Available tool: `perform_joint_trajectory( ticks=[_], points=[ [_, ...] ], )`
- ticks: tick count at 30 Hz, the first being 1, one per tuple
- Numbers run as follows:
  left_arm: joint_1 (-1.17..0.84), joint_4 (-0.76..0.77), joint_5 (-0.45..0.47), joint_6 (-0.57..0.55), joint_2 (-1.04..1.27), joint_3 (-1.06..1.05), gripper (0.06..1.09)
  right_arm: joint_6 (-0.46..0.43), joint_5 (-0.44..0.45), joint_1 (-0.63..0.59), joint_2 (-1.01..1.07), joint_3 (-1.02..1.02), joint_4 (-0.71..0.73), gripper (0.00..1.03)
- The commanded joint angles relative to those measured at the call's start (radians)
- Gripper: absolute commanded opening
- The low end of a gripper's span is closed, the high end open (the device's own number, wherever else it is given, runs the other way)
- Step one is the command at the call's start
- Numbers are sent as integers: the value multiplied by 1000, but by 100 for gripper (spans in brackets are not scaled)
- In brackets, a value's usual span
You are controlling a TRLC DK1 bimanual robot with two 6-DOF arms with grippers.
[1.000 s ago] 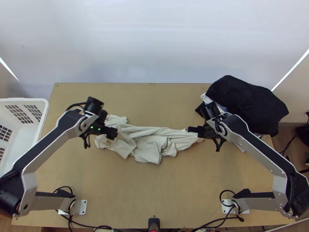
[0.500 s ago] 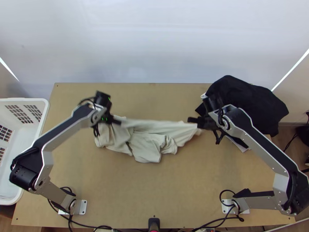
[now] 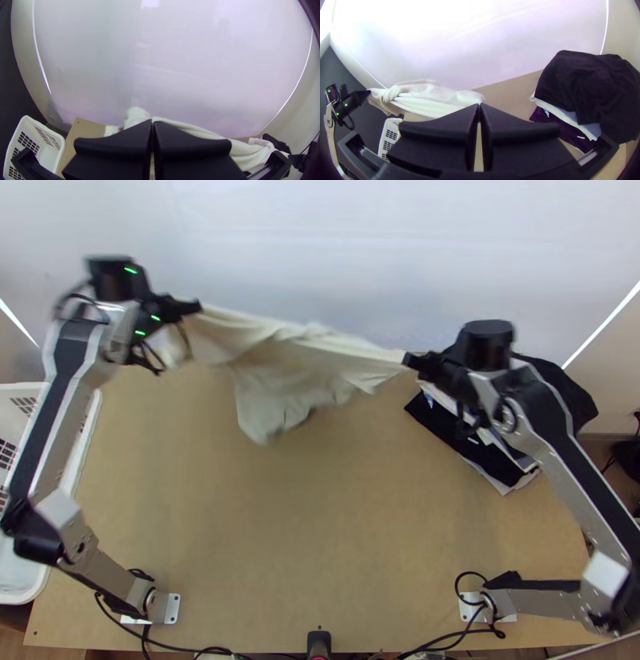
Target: Fold the t-shirt
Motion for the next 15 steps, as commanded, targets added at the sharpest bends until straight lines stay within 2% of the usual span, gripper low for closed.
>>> perform_joint_trajectory(
  ticks=[1, 2, 4, 7, 11, 15],
  points=[
    [41, -319, 113, -5, -100, 70, 10, 6, -48, 22, -113, -30, -109, 3],
    [41, -337, 122, 18, -139, -1, 10, 6, -62, 23, -126, -56, -158, 3],
    [35, -359, 214, 107, -244, -188, 10, 7, -115, 26, -150, -127, -232, 3],
    [-20, -394, 299, 218, -387, -468, 10, 7, -146, 26, -181, -256, -295, 3],
    [-78, -368, 326, 236, -435, -749, 10, 9, -146, 25, -183, -352, -313, 3],
    [-97, -172, 323, 236, -432, -968, 10, 19, -146, 28, -172, -357, -295, 3]
  ],
)
